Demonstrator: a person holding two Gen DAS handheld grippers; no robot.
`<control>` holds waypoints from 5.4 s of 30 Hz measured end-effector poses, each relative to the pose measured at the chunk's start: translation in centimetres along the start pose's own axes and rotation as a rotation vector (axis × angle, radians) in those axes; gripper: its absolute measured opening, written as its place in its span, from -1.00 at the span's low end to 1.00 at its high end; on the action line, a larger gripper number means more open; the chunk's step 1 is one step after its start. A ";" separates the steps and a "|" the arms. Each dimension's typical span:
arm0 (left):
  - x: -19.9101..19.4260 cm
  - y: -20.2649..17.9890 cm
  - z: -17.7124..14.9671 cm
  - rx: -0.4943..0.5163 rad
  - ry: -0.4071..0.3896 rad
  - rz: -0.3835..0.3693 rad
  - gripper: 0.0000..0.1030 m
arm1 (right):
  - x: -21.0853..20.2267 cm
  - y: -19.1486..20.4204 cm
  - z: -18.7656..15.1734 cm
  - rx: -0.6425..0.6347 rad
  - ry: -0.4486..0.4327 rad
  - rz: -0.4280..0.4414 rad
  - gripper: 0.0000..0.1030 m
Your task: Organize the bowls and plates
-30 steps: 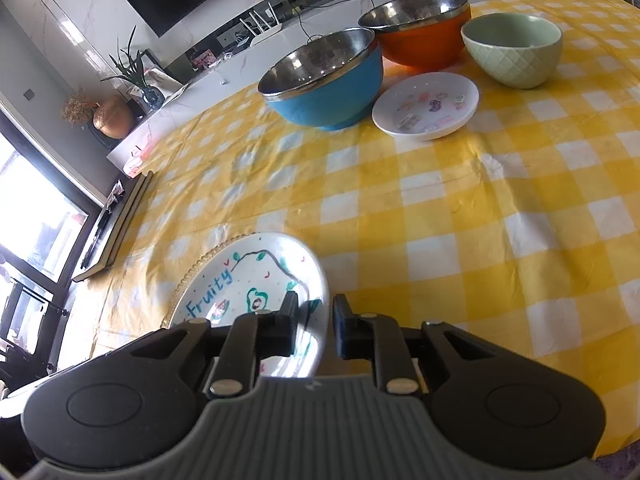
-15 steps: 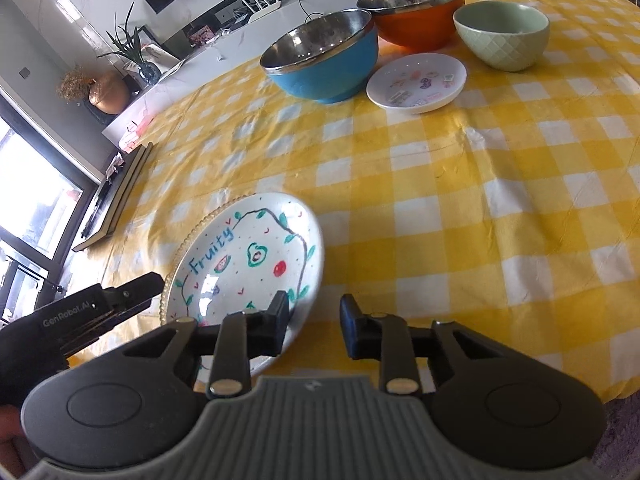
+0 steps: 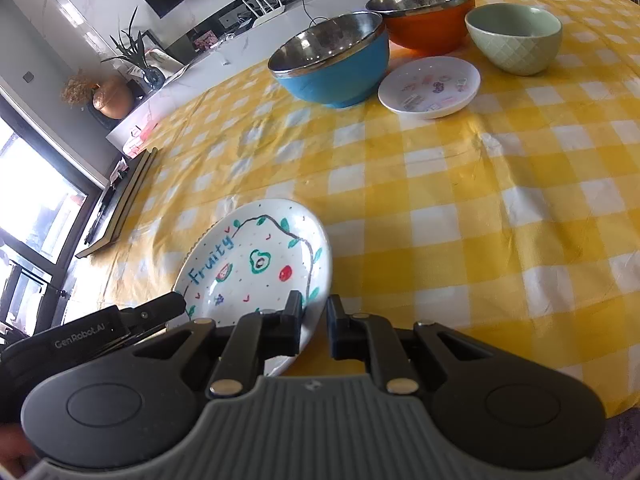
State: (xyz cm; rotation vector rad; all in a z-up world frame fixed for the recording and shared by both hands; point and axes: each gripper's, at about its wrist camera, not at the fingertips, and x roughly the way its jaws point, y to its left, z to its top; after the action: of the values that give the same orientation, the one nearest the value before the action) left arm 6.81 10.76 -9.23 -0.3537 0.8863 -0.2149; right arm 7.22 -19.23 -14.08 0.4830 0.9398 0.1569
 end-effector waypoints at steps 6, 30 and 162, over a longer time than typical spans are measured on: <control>0.0 -0.1 -0.1 0.010 0.001 0.018 -0.58 | 0.5 -0.2 0.1 0.009 -0.010 0.009 -0.78; -2.0 -6.8 0.8 0.161 -0.044 0.073 -0.54 | -4.6 -1.7 1.1 -0.026 -0.175 -0.064 -0.33; 0.1 -2.3 0.7 -0.034 0.096 0.032 -0.92 | 0.5 3.3 -0.4 -0.072 -0.016 -0.057 -0.91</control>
State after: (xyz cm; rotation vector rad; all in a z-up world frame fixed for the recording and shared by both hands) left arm 7.36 8.76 -8.00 -0.3631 0.9906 -0.1889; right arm 7.44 -16.04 -13.18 0.3905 0.9277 0.1346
